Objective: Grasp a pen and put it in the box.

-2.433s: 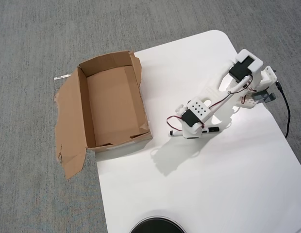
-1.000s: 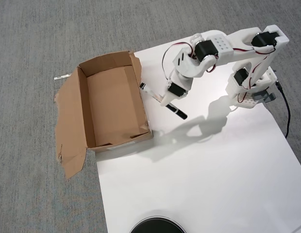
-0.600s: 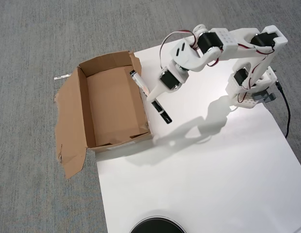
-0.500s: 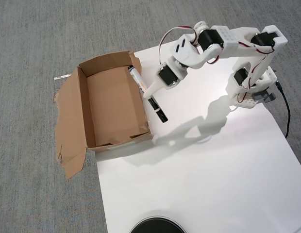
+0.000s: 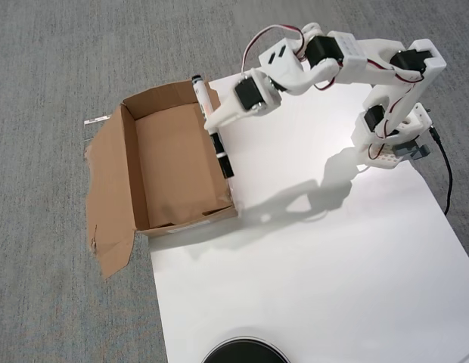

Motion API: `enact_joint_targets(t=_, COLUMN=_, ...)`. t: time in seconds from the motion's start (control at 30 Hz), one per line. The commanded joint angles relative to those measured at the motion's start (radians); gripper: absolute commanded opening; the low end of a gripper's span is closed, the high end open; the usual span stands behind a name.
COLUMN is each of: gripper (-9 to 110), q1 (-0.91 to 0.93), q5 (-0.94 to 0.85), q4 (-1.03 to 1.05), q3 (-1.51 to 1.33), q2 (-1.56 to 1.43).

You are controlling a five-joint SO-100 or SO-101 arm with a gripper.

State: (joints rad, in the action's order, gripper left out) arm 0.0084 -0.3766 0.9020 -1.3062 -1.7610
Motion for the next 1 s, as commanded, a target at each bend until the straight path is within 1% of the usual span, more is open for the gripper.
enact_joint_targets(t=0.0, gripper=0, q1=0.027, q5=0.165, q4=-0.066, q3=0.042, q2=-0.003)
enact_joint_targets(t=0.13, gripper=0, q1=0.027, q5=0.257, q4=-0.098, q3=0.042, q2=-0.003)
enact_joint_targets(t=0.23, gripper=0, q1=0.025, q5=0.280, q4=-0.112, q3=0.044, q2=-0.005)
enact_joint_targets(t=0.53, gripper=0, q1=0.022, q5=0.281, q4=-0.213, q3=0.042, q2=0.000)
enact_joint_targets(t=0.77, gripper=0, q1=0.022, q5=0.281, q4=-0.267, q3=0.044, q2=0.127)
enact_joint_targets(t=0.97, gripper=0, q1=0.022, q5=0.281, q4=-0.268, q3=0.045, q2=0.225)
